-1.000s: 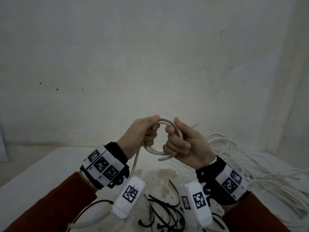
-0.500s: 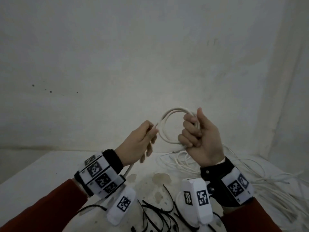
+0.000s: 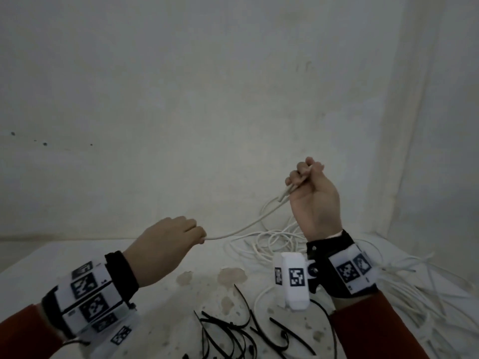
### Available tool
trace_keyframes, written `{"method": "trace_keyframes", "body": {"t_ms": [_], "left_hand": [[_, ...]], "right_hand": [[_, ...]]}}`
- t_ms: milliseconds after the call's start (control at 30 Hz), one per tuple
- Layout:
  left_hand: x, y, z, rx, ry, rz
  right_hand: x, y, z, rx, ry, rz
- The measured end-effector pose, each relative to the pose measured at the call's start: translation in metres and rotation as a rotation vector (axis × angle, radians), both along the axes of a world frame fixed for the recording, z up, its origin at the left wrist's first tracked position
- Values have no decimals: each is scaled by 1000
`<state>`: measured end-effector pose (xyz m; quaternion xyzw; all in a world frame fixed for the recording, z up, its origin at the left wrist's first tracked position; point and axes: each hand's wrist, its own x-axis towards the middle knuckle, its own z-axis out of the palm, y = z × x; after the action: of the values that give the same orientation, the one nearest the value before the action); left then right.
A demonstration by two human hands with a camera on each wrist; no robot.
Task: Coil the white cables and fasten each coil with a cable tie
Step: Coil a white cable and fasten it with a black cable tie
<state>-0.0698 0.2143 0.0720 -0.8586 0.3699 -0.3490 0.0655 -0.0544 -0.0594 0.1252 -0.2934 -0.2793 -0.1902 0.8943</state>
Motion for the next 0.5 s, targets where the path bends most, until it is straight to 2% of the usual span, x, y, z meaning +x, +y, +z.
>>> {"method": "trace_keyframes", "body": {"t_ms": [67,167,233,333,500], "left_hand": [[-8,-10,5,32,-29,-40],[-17,-17,13,40,-113,-104],[-24,-17,21,35,-167,-117],[-29,-11,31,17,-279,-68],[-19,7,47,-17,-410,-2]], "right_hand": [[6,11,-3,-89,14,-174],[13,24,-10,-363,15,-479],[17,28,-18,-574,-23,-566],[15,28,-28,-915,-94,-563],[-4,31,-37,-1440,-193,-438]]}}
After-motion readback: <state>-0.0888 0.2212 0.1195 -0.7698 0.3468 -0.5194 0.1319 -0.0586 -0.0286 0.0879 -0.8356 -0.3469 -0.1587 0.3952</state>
